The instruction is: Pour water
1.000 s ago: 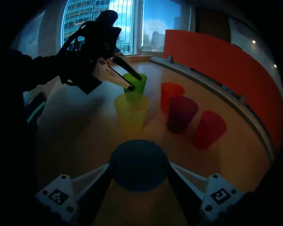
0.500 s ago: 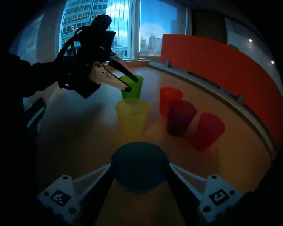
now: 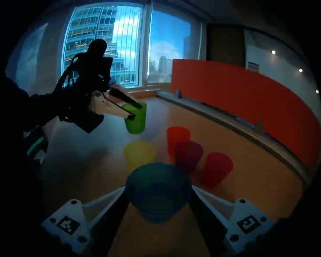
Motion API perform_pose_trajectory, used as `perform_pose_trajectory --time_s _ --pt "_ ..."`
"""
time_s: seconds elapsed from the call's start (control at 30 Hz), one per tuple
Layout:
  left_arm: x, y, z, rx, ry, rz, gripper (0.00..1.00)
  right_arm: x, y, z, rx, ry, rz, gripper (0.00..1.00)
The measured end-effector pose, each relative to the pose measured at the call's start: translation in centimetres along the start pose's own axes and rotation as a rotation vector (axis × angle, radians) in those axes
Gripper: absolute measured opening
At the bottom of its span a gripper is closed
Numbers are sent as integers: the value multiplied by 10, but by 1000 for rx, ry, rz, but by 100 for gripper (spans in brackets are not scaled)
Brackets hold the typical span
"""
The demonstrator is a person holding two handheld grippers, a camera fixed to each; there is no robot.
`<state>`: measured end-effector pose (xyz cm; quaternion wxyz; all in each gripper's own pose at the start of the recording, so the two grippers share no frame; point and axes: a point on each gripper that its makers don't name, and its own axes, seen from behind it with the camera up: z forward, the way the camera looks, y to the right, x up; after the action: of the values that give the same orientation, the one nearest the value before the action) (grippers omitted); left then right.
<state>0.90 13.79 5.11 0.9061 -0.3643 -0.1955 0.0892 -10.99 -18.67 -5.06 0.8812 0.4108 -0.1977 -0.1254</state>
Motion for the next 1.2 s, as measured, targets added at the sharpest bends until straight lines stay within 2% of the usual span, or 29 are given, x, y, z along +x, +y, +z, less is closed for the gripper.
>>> perform_pose_trajectory --time_s 0.23,0.63,0.93,1.2 --pt "26 -1 -13 21 87 -9 90 40 14 -16 -50 95 1 91" --pt "71 4 -31 34 245 -35 90 91 30 -32 -99 214 9 91" --pt "94 16 -40 26 331 -21 91 111 38 -38 -117 271 19 91" --pt "104 28 -42 9 351 -5 90 114 41 -40 -121 281 15 91"
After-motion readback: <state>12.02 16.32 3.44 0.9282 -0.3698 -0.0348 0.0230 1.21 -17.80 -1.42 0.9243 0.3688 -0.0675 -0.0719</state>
